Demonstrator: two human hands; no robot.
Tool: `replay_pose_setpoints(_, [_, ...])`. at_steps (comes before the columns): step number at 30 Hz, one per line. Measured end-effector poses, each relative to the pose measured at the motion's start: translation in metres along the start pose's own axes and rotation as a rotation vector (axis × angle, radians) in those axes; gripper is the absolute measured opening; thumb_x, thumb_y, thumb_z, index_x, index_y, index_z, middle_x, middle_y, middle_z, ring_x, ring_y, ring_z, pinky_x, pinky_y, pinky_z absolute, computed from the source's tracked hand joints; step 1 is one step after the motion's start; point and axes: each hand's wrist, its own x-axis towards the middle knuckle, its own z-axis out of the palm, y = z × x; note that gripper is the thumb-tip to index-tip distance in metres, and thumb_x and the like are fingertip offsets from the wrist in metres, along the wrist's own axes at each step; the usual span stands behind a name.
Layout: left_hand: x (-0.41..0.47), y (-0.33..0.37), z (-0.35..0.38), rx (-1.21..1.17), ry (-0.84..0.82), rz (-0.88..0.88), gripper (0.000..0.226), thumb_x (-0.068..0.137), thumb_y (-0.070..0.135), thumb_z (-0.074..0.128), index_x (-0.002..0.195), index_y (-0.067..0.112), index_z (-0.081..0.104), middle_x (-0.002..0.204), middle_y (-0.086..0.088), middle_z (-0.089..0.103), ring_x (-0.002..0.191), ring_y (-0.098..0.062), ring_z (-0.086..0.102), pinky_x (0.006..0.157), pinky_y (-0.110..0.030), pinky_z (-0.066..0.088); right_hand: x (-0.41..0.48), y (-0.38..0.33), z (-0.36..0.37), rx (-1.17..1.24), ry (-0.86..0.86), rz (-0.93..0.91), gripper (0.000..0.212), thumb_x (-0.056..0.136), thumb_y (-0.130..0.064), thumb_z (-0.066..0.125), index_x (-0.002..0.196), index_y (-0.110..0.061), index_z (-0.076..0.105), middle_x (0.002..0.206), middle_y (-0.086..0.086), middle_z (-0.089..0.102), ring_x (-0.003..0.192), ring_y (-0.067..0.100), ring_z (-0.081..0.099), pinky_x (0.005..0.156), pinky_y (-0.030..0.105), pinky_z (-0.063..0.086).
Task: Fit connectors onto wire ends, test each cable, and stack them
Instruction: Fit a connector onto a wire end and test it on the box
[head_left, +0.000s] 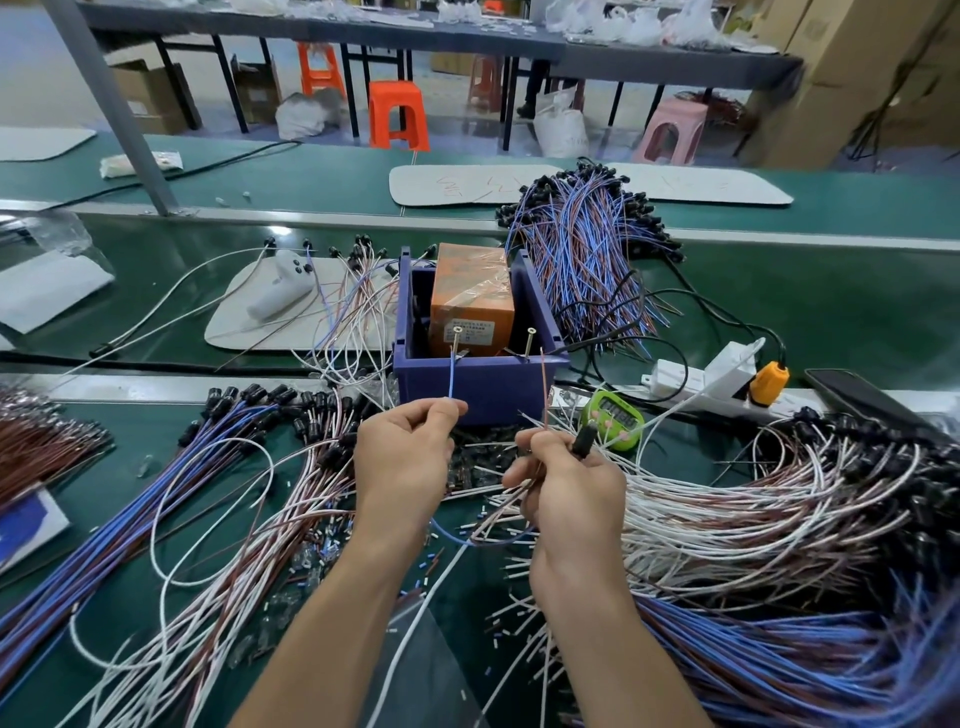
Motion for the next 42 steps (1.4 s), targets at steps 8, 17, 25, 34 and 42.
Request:
replay_pose_setpoints(8, [-0.0008,0.0025,0.0015,-0.001,0.004,-0.005,0.027,0.098,0.018,0.064,0.079,0.028,0.081,0.045,0.004,0.043,0.038,-0.01,0.029,0.037,-0.021,0.024,-0.0014,-0.0011,0.001,0.009,-0.012,0.006,0.032,0.1,-0.008,0.055,0.071,-0.012,0.07,0.052,0.008,0.061,0.041,0.01,0.046,0.058,0.029,0.033])
replay_pose_setpoints(17, [0.0003,-0.0006,-0.0004,-0.011,-0.002,-0.003,0.025,0.097,0.02,0.065,0.08,0.031,0.081,0.044,0.005,0.04,0.04,-0.012,0.027,0.041,-0.023,0.021,-0.0004,0.0002,0.0016,-0.018,-0.025,0.01,0.032,0.101,-0.012,0.055,0.073,-0.013,0.072,0.052,0.008,0.061,0.043,0.009,0.048,0.061,0.028,0.034])
replay_pose_setpoints(25, [0.0013,0.0003,-0.0006,-0.011,0.001,-0.018,0.026,0.097,0.019,0.064,0.079,0.03,0.081,0.044,0.005,0.041,0.039,-0.011,0.027,0.04,-0.022,0.021,0.0,0.0031,0.0006,-0.055,-0.016,0.003,0.028,0.098,-0.009,0.056,0.076,-0.013,0.072,0.053,0.008,0.06,0.042,0.009,0.045,0.057,0.029,0.033])
replay_pose_setpoints(34, [0.0013,0.0003,-0.0011,0.016,-0.005,-0.025,0.025,0.097,0.021,0.066,0.079,0.03,0.081,0.043,0.007,0.041,0.038,-0.01,0.028,0.038,-0.021,0.022,0.0008,0.0075,-0.0019,-0.032,0.018,0.001,0.027,0.1,-0.01,0.055,0.079,-0.013,0.072,0.054,0.008,0.061,0.047,0.017,0.045,0.05,0.027,0.034])
replay_pose_setpoints(42, [0.0004,0.0019,0.0005,0.037,-0.02,-0.019,0.027,0.097,0.019,0.066,0.078,0.032,0.081,0.043,0.007,0.041,0.038,-0.01,0.028,0.038,-0.021,0.023,0.0012,0.0086,-0.002,-0.031,0.03,-0.019,0.024,0.099,-0.009,0.056,0.081,-0.01,0.072,0.053,0.007,0.061,0.045,0.015,0.044,0.054,0.03,0.034])
